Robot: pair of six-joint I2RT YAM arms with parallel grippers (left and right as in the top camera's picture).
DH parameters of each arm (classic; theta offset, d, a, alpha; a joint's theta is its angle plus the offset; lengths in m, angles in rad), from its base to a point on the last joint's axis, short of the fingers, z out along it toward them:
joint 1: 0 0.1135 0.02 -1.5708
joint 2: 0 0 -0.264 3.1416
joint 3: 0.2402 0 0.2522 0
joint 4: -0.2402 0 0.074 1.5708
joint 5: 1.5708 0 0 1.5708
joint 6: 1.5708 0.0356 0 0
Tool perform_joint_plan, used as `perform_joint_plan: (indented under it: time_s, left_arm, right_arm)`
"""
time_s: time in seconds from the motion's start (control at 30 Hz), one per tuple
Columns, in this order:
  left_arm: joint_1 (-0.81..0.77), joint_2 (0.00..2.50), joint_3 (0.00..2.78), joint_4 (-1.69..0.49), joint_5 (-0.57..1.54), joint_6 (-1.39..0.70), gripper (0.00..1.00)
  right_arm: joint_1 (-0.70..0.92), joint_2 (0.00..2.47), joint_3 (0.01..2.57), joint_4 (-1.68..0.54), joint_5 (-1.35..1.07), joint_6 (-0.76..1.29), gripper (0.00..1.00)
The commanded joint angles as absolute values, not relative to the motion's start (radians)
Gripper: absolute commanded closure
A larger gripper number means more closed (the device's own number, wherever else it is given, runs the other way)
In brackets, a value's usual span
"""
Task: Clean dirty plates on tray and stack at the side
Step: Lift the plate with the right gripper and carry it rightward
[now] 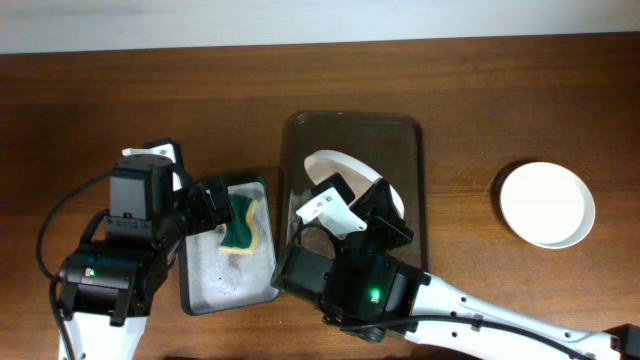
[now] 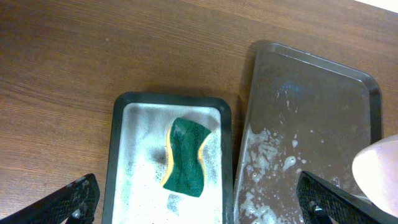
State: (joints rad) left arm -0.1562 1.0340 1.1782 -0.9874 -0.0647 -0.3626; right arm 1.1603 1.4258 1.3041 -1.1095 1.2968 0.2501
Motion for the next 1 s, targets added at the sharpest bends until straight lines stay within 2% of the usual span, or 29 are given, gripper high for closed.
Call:
perform_joint_plan:
  time_s: [0.0,0.07,0.2,0.37,0.43,0.53,0.6,0.63,0.67,0.7,0.73,0.77,0.8,0.9,0.97]
  left_arm:
    - [-0.152,1.028,1.192,-0.989,-0.08,-0.362,0.0]
    - [-0.152,1.028,1.192,-0.989,-0.079,-0.362,0.01]
    - [-0.152,1.028,1.192,-0.989,-0.08,-0.362,0.0]
    - [-0.152,1.028,1.192,-0.989,-0.08,-0.362,0.01]
    - [-0.152,1.028,1.192,-0.989,-0.08,-0.362,0.01]
    - [-0.152,1.028,1.192,-0.989,-0.08,-0.362,0.0]
    - [-0.152,1.028,1.192,-0.989,-0.08,-0.362,0.01]
    - [-0.152,1.028,1.192,-0.989,-0.08,-0.362,0.0]
    - [-0.152,1.028,1.192,-0.989,-0.08,-0.362,0.0]
    - [-0.152,1.028,1.192,-0.989,-0.08,-0.362,0.0]
    - [-0.152,1.028,1.192,-0.989,-0.08,-0.362,0.0]
    - [-0.152,1.028,1.192,-0.989,-0.08,-0.362,0.0]
    - [-0.152,1.028,1.192,-0.989,-0.08,-0.362,0.01]
    - [-0.152,1.028,1.192,-0.989,-0.08,-0.362,0.01]
    - [-0.152,1.028,1.192,-0.989,-0.08,-0.362,0.0]
  right_arm:
    - [1.161,1.409,1.305,-1.115,1.265,0.309,0.96]
    - [1.136,1.409,1.305,-1.088,1.2,0.463,0.96]
    - [1.045,1.409,1.305,-1.106,1.128,0.458,0.96]
    - [1.025,1.409,1.305,-1.075,1.102,0.505,0.96]
    - [1.02,1.409,1.305,-1.074,1.213,0.424,0.96]
    - [1.019,1.409,1.305,-1.051,1.164,0.369,0.96]
    - [1.015,1.409,1.305,-1.03,1.106,0.454,0.96]
    - [1.015,1.411,1.305,-1.014,1.119,0.401,0.96]
    - [1.007,1.411,1.305,-1.017,1.235,0.376,0.96]
    - [1.0,1.409,1.306,-0.972,1.253,0.371,0.96]
    - [1.011,1.409,1.306,-0.927,1.189,0.188,0.96]
    - [1.015,1.411,1.305,-0.931,1.235,0.11,0.96]
    - [1.005,1.411,1.305,-0.937,1.288,0.148,0.96]
    - [0.957,1.412,1.305,-0.937,1.133,0.178,0.96]
    - [0.828,1.411,1.305,-0.97,0.877,0.352,0.96]
